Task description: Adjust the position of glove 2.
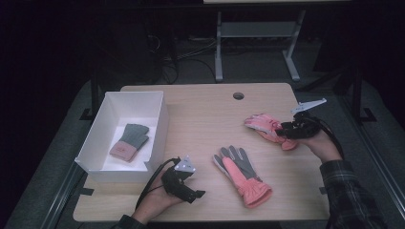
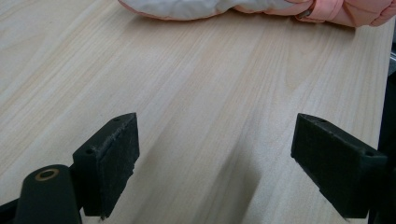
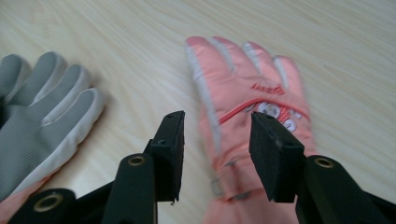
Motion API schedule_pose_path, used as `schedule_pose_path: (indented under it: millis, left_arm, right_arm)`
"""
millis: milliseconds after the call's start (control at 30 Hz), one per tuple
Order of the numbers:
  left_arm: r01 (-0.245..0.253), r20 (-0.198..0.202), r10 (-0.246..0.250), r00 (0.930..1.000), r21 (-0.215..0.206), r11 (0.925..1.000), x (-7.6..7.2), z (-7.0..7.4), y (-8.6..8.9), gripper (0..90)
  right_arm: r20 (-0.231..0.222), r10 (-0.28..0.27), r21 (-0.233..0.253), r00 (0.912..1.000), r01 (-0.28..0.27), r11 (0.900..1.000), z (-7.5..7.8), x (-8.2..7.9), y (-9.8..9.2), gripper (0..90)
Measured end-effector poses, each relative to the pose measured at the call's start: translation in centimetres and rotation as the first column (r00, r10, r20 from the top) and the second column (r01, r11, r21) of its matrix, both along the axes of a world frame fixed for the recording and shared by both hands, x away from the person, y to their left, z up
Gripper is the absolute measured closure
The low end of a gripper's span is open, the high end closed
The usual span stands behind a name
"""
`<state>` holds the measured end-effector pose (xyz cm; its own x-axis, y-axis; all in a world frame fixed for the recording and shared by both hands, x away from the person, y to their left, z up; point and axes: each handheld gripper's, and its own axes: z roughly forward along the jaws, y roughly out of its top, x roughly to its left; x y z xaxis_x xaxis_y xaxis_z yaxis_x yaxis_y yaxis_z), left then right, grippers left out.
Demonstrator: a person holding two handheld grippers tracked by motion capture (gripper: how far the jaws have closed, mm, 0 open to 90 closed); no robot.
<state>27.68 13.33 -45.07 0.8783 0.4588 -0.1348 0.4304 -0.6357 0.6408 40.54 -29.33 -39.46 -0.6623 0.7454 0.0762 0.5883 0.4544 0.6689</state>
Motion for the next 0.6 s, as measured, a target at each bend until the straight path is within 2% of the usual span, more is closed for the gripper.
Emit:
schedule_pose_path:
  millis: [133, 200, 233, 300, 367, 467, 533, 567, 600]
  left_arm:
    - [0.002, -0.001, -0.002, 1.0000, 0.003, 1.0000, 0.0, 0.0, 0.0, 14.9]
    - [0.000, -0.002, 0.000, 1.0000, 0.002, 1.0000, 0.0, 0.0, 0.0, 14.9]
    - [0.007, -0.003, -0.007, 1.0000, 0.014, 0.9999, 0.1, 0.0, 0.0, 14.9]
    - [0.010, -0.002, -0.010, 0.9999, 0.019, 0.9998, 0.1, 0.0, 0.0, 14.9]
    - [0.015, -0.001, -0.015, 0.9999, 0.026, 0.9995, 0.1, 0.0, 0.1, 14.9]
    - [0.009, -0.003, -0.009, 1.0000, 0.020, 0.9998, 0.1, 0.0, 0.1, 14.9]
    - [0.009, -0.006, -0.009, 0.9999, 0.021, 0.9997, 0.1, 0.0, 0.1, 15.0]
    - [0.009, -0.006, -0.009, 0.9999, 0.021, 0.9997, 0.1, 0.0, 0.1, 15.0]
    - [0.008, -0.008, -0.008, 0.9999, 0.020, 0.9998, 0.1, -0.1, 0.1, 15.0]
  right_arm:
    - [-0.035, 0.015, -0.021, 0.9993, -0.016, 1.000, -0.2, 2.1, -0.1, 55.5]
    - [-0.047, 0.010, -0.029, 0.9989, -0.012, 1.000, -0.4, 2.5, 0.0, 55.6]
    - [-0.068, 0.009, -0.056, 0.9976, -0.013, 0.998, -1.0, 3.4, 0.0, 55.6]
    - [-0.086, 0.001, -0.084, 0.9963, -0.008, 0.996, -1.6, 4.0, 0.0, 55.6]
    - [-0.090, -0.003, -0.091, 0.9960, -0.005, 0.996, -1.8, 4.1, 0.0, 55.7]
    - [-0.074, -0.031, -0.096, 0.9968, 0.023, 0.995, -1.9, 4.3, -0.5, 64.4]
    - [-0.065, -0.054, -0.091, 0.9964, 0.048, 0.995, -1.7, 4.3, -1.2, 75.8]
    - [-0.065, -0.054, -0.091, 0.9964, 0.048, 0.995, -1.7, 4.3, -1.2, 75.8]
    - [-0.062, -0.083, -0.109, 0.9946, 0.076, 0.991, -1.8, 4.3, -1.8, 86.1]
